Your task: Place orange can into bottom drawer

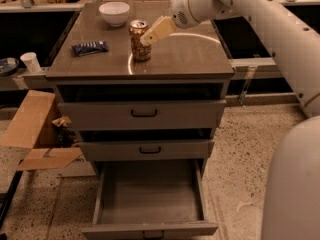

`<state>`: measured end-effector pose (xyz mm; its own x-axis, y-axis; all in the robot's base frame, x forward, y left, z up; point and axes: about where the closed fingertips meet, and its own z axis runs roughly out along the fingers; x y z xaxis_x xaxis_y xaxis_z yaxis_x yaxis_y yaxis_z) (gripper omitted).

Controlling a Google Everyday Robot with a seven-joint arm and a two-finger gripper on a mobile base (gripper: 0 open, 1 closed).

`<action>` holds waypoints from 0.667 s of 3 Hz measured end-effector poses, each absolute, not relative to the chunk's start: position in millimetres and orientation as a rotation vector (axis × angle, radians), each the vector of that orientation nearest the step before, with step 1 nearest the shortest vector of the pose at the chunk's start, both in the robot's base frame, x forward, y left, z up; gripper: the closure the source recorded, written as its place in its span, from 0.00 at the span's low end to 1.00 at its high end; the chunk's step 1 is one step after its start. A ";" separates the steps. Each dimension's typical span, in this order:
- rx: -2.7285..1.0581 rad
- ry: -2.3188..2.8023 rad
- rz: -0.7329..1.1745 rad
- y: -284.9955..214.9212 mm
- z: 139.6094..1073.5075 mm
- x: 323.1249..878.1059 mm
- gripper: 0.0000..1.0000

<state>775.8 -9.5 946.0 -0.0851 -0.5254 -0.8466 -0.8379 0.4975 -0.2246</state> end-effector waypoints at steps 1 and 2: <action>-1.118 1.736 0.442 8.2 937.9 796.1 0.00; -1.105 1.722 0.489 24.6 930.1 806.4 0.00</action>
Offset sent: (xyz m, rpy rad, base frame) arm 0.0439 0.0463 -0.0195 0.1350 0.0197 0.0238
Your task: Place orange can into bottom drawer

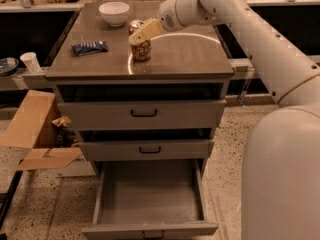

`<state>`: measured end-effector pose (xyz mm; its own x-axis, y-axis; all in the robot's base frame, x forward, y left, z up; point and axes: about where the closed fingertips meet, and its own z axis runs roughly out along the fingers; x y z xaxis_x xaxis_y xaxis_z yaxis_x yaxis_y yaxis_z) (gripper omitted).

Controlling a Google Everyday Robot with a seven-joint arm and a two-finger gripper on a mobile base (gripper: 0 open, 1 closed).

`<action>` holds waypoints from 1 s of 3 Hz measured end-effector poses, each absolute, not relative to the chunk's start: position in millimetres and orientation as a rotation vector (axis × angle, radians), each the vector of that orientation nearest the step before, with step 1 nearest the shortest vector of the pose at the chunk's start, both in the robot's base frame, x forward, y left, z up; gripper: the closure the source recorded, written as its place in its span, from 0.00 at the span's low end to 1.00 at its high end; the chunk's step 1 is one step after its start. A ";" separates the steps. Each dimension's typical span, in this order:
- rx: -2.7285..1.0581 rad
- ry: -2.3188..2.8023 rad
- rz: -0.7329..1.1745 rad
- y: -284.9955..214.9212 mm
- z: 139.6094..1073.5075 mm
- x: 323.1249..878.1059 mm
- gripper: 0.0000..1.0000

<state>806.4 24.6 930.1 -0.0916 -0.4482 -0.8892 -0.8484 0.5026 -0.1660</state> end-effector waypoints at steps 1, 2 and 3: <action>-1.104 1.715 0.529 37.9 922.7 811.2 0.00; -1.108 1.716 0.565 48.8 916.5 813.0 0.17; -1.115 1.718 0.592 56.7 911.4 813.3 0.41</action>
Offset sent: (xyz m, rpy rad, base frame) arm 0.0099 0.0300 -0.0153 0.0582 0.0478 0.0500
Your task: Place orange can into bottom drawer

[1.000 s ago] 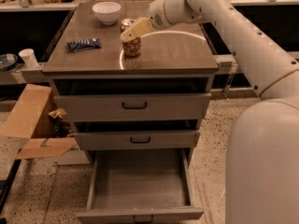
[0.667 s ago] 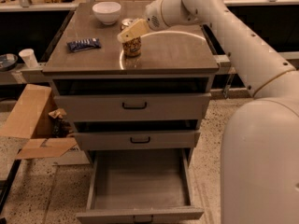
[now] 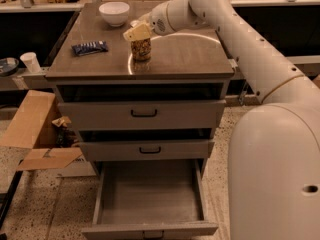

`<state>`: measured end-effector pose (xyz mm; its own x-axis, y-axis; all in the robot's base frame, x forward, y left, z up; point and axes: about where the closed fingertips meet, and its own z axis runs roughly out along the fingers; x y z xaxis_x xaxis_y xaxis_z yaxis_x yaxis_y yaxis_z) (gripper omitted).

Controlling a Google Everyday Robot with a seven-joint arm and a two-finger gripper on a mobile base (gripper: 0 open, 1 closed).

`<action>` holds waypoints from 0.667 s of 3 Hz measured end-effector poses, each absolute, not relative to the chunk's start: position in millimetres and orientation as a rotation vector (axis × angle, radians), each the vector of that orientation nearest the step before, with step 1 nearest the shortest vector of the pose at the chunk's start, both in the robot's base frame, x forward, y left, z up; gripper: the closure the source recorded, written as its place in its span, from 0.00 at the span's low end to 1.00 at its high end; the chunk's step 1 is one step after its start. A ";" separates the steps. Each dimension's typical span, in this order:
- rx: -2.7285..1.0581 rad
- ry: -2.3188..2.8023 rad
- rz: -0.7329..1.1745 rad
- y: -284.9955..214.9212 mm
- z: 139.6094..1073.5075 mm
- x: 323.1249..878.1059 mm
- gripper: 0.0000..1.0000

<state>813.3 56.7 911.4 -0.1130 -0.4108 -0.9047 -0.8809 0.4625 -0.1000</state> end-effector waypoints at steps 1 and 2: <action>-1.120 1.718 0.607 58.4 908.6 811.9 0.63; -1.122 1.663 0.616 44.6 925.9 797.9 0.87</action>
Offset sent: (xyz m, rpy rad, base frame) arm -0.0420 -0.0434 0.0467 0.0810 -0.1033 0.0498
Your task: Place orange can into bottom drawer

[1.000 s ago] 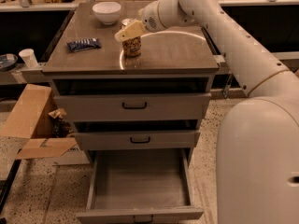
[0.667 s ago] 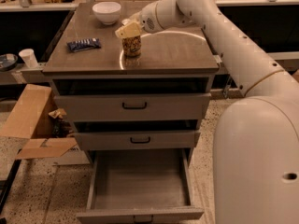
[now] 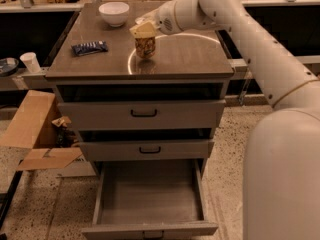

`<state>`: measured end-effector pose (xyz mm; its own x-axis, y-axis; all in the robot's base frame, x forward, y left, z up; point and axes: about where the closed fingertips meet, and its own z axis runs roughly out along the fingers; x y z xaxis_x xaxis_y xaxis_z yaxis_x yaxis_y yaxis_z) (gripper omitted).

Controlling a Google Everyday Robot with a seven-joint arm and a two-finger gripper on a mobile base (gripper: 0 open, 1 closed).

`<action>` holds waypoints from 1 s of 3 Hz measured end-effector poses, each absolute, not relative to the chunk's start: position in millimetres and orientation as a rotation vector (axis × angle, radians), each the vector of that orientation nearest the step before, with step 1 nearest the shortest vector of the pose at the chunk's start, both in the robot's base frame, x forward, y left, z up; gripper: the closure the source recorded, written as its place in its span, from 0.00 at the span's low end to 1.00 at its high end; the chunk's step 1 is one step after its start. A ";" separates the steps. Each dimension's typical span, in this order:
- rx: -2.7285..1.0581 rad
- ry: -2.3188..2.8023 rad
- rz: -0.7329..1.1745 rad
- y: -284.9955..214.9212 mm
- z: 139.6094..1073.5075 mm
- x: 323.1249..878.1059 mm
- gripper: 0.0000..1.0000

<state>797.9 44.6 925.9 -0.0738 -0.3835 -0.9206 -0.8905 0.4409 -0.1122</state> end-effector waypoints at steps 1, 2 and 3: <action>-1.136 1.576 0.634 25.2 952.4 764.8 1.00; -1.136 1.576 0.634 25.3 952.3 764.6 1.00; -1.198 1.548 0.636 33.5 950.4 748.5 1.00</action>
Offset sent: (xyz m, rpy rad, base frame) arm -0.0276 -0.0142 0.0231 0.0333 -0.0465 0.0347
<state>748.5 33.5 950.4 0.0293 -0.3699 -0.9286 -0.9157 0.3627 -0.1733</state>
